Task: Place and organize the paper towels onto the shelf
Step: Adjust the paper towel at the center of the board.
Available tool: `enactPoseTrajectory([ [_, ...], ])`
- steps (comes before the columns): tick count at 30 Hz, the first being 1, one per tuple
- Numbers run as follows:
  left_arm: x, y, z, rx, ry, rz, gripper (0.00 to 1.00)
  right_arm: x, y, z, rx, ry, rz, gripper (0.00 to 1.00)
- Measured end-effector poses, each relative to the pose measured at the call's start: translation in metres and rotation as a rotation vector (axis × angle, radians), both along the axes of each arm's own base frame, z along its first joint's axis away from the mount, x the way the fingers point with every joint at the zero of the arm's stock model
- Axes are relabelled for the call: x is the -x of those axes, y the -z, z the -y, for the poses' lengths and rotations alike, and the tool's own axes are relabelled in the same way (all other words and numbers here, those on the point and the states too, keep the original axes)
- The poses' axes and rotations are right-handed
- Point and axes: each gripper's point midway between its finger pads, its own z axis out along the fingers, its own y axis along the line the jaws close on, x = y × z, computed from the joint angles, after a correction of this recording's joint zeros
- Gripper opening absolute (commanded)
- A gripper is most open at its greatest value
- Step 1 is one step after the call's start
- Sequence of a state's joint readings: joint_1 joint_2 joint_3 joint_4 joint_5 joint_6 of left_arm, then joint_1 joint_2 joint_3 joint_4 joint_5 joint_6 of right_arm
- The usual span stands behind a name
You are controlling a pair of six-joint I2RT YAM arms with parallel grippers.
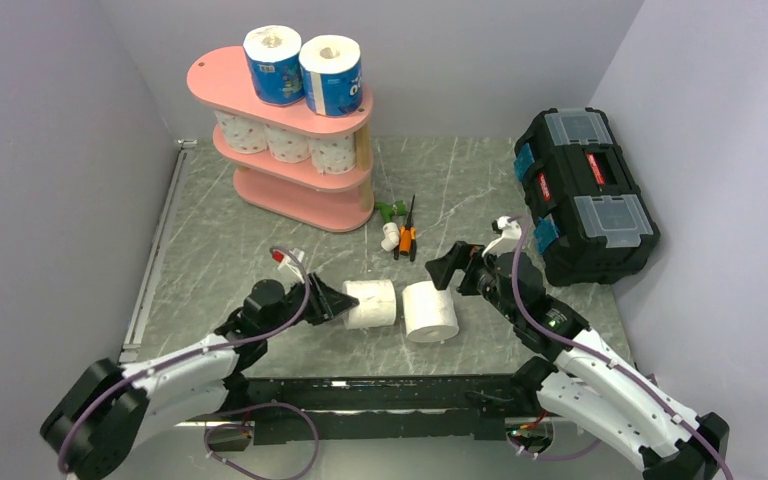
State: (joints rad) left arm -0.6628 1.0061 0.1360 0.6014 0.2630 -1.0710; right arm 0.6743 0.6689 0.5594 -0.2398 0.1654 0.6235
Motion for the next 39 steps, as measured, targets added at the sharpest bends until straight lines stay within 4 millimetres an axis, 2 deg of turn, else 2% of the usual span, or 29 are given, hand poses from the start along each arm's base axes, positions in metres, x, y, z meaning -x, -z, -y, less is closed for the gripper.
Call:
enactPoseTrajectory([
  [3,0.000,-0.014,-0.007,-0.034,-0.011,0.052,0.32,0.000,-0.002,0.002,-0.001,0.008,0.007,0.99],
  [5,-0.004,-0.034,-0.013,-0.074,-0.028,0.107,0.27,0.000,-0.003,0.003,-0.001,0.010,0.013,0.99],
  [9,-0.015,-0.087,-0.027,-0.163,-0.080,0.237,0.01,0.000,-0.006,0.004,-0.005,0.012,0.025,0.99],
  [11,-0.020,-0.112,-0.037,-0.227,-0.111,0.291,0.00,0.001,-0.009,0.005,-0.009,0.013,0.033,0.99],
  [14,-0.024,-0.125,-0.053,-0.342,-0.146,0.310,0.00,0.002,-0.010,0.006,-0.012,0.012,0.042,0.99],
  [17,-0.027,-0.119,-0.070,-0.485,-0.166,0.280,0.00,0.003,-0.009,0.008,-0.013,0.014,0.047,0.99],
  [22,-0.024,-0.091,-0.100,-0.781,-0.152,0.165,0.00,0.003,-0.006,0.012,-0.007,0.031,0.053,0.99],
  [26,-0.023,-0.083,-0.112,-1.007,-0.116,0.109,0.00,0.003,-0.006,0.014,-0.001,0.036,0.056,0.99],
  [30,-0.026,-0.076,-0.105,-1.138,-0.072,0.098,0.01,0.003,-0.007,0.014,-0.002,0.039,0.060,0.99],
  [39,-0.029,-0.023,-0.084,-1.375,0.054,0.058,0.03,0.006,-0.005,0.020,0.012,0.054,0.058,0.99],
])
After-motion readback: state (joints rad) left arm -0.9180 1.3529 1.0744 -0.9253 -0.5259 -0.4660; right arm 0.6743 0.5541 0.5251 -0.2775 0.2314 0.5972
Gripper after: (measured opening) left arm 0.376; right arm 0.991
